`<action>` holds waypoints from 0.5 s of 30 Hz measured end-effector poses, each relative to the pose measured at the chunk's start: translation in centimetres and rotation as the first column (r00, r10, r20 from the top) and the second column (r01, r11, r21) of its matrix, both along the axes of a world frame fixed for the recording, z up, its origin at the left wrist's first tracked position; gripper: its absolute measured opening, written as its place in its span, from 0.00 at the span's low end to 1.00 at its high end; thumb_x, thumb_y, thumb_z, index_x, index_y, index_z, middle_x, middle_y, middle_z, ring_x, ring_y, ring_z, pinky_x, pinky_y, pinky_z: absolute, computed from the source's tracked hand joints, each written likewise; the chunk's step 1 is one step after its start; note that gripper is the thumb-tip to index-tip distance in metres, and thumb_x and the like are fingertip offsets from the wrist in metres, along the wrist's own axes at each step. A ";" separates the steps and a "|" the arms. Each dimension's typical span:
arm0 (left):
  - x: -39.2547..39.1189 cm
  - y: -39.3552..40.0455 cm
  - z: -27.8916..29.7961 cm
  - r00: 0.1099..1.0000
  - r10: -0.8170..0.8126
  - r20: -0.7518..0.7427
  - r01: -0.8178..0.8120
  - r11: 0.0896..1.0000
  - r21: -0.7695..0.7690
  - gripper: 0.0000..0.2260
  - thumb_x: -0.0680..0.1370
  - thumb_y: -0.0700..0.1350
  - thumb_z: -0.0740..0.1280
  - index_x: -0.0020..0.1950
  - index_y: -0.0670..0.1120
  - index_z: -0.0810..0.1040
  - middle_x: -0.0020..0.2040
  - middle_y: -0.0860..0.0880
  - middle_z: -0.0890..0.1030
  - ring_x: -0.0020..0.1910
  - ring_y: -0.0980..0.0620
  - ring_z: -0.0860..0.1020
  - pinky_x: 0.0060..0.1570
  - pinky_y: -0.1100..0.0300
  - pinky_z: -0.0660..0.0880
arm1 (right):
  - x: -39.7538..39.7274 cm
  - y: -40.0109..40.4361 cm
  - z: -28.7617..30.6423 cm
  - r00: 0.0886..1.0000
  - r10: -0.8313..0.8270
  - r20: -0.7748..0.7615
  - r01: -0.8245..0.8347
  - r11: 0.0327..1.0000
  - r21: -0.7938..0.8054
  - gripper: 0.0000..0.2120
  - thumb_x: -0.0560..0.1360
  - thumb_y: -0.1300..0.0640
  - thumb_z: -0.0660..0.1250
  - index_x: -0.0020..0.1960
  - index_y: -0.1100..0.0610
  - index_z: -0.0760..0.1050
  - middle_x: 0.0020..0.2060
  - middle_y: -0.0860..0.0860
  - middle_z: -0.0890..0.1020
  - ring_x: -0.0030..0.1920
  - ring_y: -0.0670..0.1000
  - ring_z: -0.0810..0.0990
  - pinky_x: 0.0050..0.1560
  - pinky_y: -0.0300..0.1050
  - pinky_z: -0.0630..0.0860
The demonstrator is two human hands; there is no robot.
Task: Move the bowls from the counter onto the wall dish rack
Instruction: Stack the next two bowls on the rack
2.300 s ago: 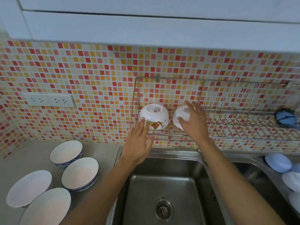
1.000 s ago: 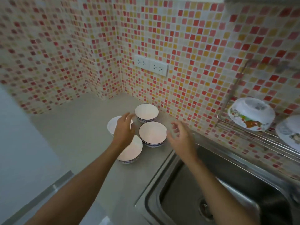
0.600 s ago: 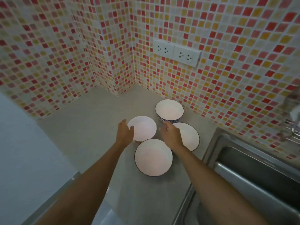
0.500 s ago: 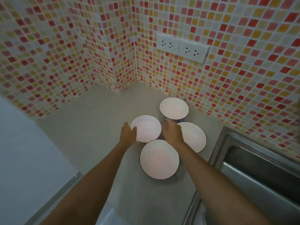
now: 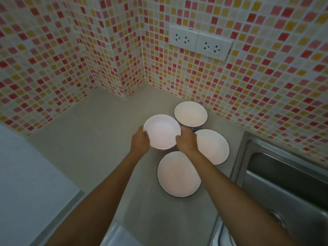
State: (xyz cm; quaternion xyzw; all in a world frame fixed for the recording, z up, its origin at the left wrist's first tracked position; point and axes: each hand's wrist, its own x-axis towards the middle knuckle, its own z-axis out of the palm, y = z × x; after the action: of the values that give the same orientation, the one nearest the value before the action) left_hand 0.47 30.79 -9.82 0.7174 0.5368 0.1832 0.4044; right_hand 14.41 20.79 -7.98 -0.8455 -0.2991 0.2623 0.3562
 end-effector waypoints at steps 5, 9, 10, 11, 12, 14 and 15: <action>1.6 -1.4 4.6 0.993 -0.099 0.057 0.094 0.992 0.079 0.15 0.80 0.41 0.54 0.64 0.38 0.71 0.59 0.37 0.76 0.52 0.37 0.77 0.46 0.41 0.79 | 1.2 -3.4 3.2 0.989 -0.085 -0.119 0.107 0.975 0.195 0.21 0.78 0.60 0.58 0.71 0.52 0.68 0.63 0.54 0.77 0.61 0.57 0.75 0.59 0.50 0.73; 3.7 -5.5 7.7 0.971 -0.201 0.128 0.194 0.979 0.065 0.15 0.81 0.40 0.54 0.65 0.37 0.72 0.58 0.40 0.75 0.46 0.43 0.76 0.42 0.44 0.81 | 2.2 -7.8 4.3 0.883 -0.122 -0.453 0.269 0.923 0.275 0.22 0.81 0.53 0.56 0.74 0.43 0.60 0.64 0.50 0.70 0.63 0.57 0.72 0.57 0.59 0.78; 4.3 -6.8 8.2 0.961 -0.237 0.141 0.231 0.971 0.057 0.15 0.81 0.40 0.54 0.65 0.38 0.72 0.58 0.40 0.76 0.48 0.43 0.76 0.42 0.44 0.81 | 2.4 -9.1 4.5 0.805 -0.137 -0.577 0.352 0.893 0.280 0.21 0.81 0.53 0.57 0.73 0.42 0.60 0.62 0.49 0.70 0.60 0.57 0.73 0.53 0.61 0.80; 5.0 -8.3 8.6 0.950 -0.276 0.144 0.271 0.961 0.057 0.15 0.81 0.41 0.54 0.65 0.38 0.72 0.58 0.40 0.76 0.51 0.43 0.76 0.44 0.43 0.81 | 2.6 -10.7 4.7 0.728 -0.140 -0.671 0.427 0.859 0.284 0.21 0.81 0.53 0.59 0.72 0.42 0.61 0.60 0.49 0.71 0.57 0.57 0.75 0.49 0.62 0.81; 5.7 -9.6 8.8 0.939 -0.317 0.134 0.311 0.948 0.065 0.15 0.82 0.42 0.54 0.64 0.39 0.72 0.59 0.41 0.77 0.53 0.42 0.76 0.47 0.43 0.80 | 2.8 -12.4 4.8 0.676 -0.143 -0.723 0.484 0.826 0.290 0.20 0.80 0.52 0.59 0.71 0.42 0.62 0.59 0.49 0.71 0.55 0.57 0.76 0.46 0.62 0.82; 7.2 -12.8 8.9 0.913 -0.387 0.128 0.380 0.922 0.077 0.15 0.82 0.42 0.54 0.65 0.39 0.72 0.60 0.41 0.77 0.55 0.41 0.75 0.50 0.42 0.79 | 3.5 -15.9 4.5 0.642 -0.171 -0.748 0.551 0.781 0.295 0.20 0.80 0.49 0.60 0.70 0.43 0.62 0.62 0.52 0.71 0.57 0.60 0.76 0.42 0.60 0.82; 7.8 -14.5 8.8 0.898 -0.412 0.156 0.407 0.911 0.065 0.16 0.82 0.43 0.55 0.66 0.39 0.72 0.60 0.42 0.77 0.56 0.42 0.75 0.52 0.42 0.78 | 3.9 -18.0 4.5 0.644 -0.198 -0.739 0.567 0.772 0.287 0.20 0.80 0.48 0.59 0.71 0.44 0.61 0.65 0.53 0.71 0.58 0.61 0.76 0.40 0.58 0.82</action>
State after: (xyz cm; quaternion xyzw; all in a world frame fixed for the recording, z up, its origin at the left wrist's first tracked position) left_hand 8.30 16.26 -1.05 0.8025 0.3355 0.1618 0.4661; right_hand 18.33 2.82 -3.52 -0.6156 -0.0132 0.3773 0.6917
